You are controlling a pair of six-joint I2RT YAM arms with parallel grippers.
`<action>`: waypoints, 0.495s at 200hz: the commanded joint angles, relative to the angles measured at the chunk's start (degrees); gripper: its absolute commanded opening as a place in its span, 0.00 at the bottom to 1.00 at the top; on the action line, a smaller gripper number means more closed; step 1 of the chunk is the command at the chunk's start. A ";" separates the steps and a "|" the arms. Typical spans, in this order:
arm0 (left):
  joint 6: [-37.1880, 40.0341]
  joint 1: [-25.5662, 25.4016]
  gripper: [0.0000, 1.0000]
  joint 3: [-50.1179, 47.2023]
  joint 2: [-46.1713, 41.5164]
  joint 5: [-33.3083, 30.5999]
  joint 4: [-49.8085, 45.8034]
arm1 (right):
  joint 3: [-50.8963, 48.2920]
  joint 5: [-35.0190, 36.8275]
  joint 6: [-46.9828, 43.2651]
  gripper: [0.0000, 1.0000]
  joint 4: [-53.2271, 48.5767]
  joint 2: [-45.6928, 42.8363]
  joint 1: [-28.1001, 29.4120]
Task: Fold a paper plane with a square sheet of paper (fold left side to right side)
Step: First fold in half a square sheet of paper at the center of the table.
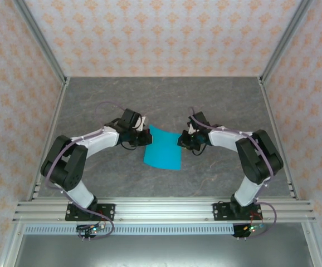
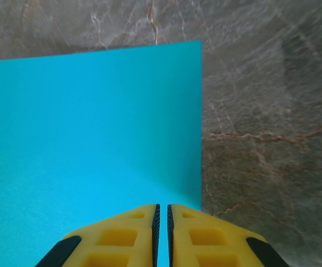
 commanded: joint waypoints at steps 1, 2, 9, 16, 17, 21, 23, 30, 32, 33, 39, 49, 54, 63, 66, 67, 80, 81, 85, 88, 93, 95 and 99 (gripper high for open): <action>-1.99 0.08 0.00 -1.38 -2.15 -2.25 -0.74 | 1.07 -0.62 1.12 0.15 1.95 1.79 0.35; -2.05 0.05 0.00 -1.42 -2.17 -2.24 -0.73 | 1.07 -0.62 1.15 0.15 2.01 1.82 0.44; -2.17 0.02 0.00 -1.69 -2.28 -2.08 -0.56 | 1.16 -0.55 1.29 0.15 2.06 2.17 0.48; -2.42 0.07 0.00 -1.98 -2.34 -1.99 -0.33 | 1.16 -0.50 1.32 0.15 2.09 2.50 0.58; -2.44 0.09 0.00 -1.99 -2.31 -1.94 -0.35 | 1.21 -0.48 1.29 0.15 2.12 2.53 0.60; -2.48 0.05 0.00 -2.18 -2.24 -1.84 -0.20 | 1.25 -0.46 1.22 0.15 2.07 2.72 0.61; -2.56 0.07 0.00 -2.21 -2.21 -1.76 -0.13 | 1.25 -0.39 1.19 0.15 2.06 2.79 0.66; -2.65 0.05 0.00 -2.35 -2.12 -1.24 0.26 | 1.38 -0.13 1.18 0.15 1.86 3.16 0.70; -2.71 0.09 0.00 -2.34 -2.07 -0.97 0.36 | 1.44 -0.11 1.02 0.15 1.71 3.33 0.78; -2.72 0.10 0.00 -2.39 -2.04 -0.86 0.44 | 1.44 -0.06 1.06 0.15 1.62 3.34 0.78; -2.68 0.09 0.00 -2.43 -2.02 -0.18 0.93 | 1.62 0.03 0.89 0.15 1.35 3.67 0.84; -2.71 0.08 0.06 -2.36 -1.94 1.06 1.78 | 1.76 0.29 0.77 0.15 0.77 4.24 0.88; -3.98 0.10 0.12 -2.39 -1.98 1.68 2.32 | 1.78 0.48 0.61 0.15 0.39 4.49 0.88; -5.11 0.10 0.22 -2.30 -2.02 2.90 3.43 | 1.93 0.92 0.32 0.15 -0.24 4.90 0.88; -5.38 0.10 0.25 -2.29 -2.11 3.47 3.86 | 1.95 1.13 0.19 0.15 -0.49 4.90 0.88; -5.50 0.06 0.26 -2.32 -2.11 3.65 4.03 | 1.95 1.18 0.16 0.15 -0.57 4.92 0.88; -6.78 0.09 0.38 -2.04 -2.37 5.43 5.54 | 2.13 2.11 -0.34 0.15 -1.91 5.14 0.96; -6.95 0.10 0.39 -2.01 -2.37 5.64 5.66 | 2.13 2.19 -0.37 0.15 -1.99 5.21 0.96; -7.34 0.08 0.42 -1.99 -2.57 6.23 6.40 | 2.20 2.50 -0.54 0.15 -2.36 5.23 0.96; -7.67 0.03 0.44 -1.88 -2.56 6.65 6.74 | 2.26 2.73 -0.67 0.15 -2.62 5.27 0.99; -8.21 0.02 0.47 -1.75 -2.71 7.44 7.38 | 2.15 3.08 -0.93 0.15 -3.07 5.28 1.01; -8.43 0.02 0.49 -1.69 -2.72 7.72 7.53 | 2.18 3.20 -1.00 0.15 -3.18 5.28 0.98; -8.86 0.03 0.51 -1.66 -2.85 8.25 8.16 | 2.29 3.43 -1.10 0.15 -3.44 5.38 1.01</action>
